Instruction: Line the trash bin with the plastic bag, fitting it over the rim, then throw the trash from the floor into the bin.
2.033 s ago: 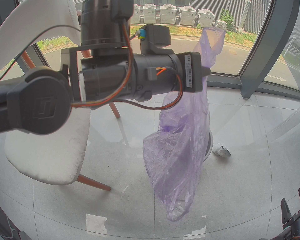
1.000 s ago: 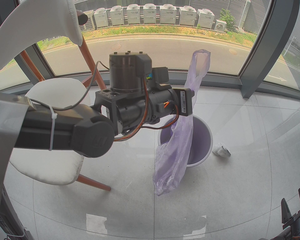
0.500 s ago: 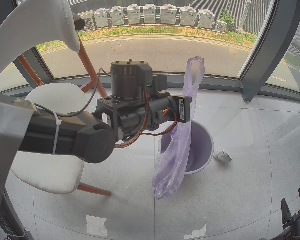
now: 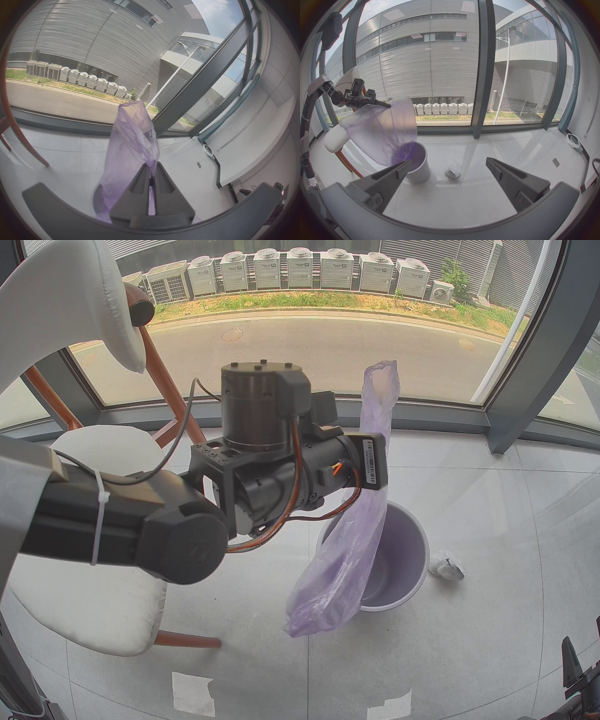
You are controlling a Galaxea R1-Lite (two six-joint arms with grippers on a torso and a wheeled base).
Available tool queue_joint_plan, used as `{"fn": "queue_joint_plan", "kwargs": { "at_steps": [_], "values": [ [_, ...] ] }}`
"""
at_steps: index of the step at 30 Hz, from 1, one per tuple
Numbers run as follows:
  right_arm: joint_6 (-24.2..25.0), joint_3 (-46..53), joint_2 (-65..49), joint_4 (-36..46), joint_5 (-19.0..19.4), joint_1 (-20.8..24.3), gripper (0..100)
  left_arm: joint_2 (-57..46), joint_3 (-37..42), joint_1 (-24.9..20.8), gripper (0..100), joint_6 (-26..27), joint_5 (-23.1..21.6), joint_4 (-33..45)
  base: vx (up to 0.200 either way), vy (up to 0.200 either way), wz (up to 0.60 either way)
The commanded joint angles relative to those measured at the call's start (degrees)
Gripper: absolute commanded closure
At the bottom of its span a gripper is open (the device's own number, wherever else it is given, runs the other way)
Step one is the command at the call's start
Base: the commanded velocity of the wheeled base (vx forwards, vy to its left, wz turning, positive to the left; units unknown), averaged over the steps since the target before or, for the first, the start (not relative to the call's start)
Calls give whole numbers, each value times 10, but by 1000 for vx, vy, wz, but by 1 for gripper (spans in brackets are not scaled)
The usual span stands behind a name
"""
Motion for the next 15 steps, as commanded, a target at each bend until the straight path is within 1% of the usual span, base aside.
{"fn": "queue_joint_plan", "kwargs": {
  "at_steps": [1, 6, 10, 15],
  "values": [
    [0, 10, -9, 0, 2, 0, 0, -15, 6, -5, 100, 0, -1, -1, 0, -200, 0],
    [-2, 10, -9, 0, 1, 0, 0, -27, 23, -4, 100, 0, -2, -11, 0, -200, 0],
    [-19, 10, -9, 0, 9, 0, 0, -31, 65, -5, 100, 3, 16, -64, 0, 0, 0],
    [-21, 10, -10, 0, 10, 0, 0, -27, 66, -7, 100, 2, 52, -63, 0, 0, 0]
  ]
}}
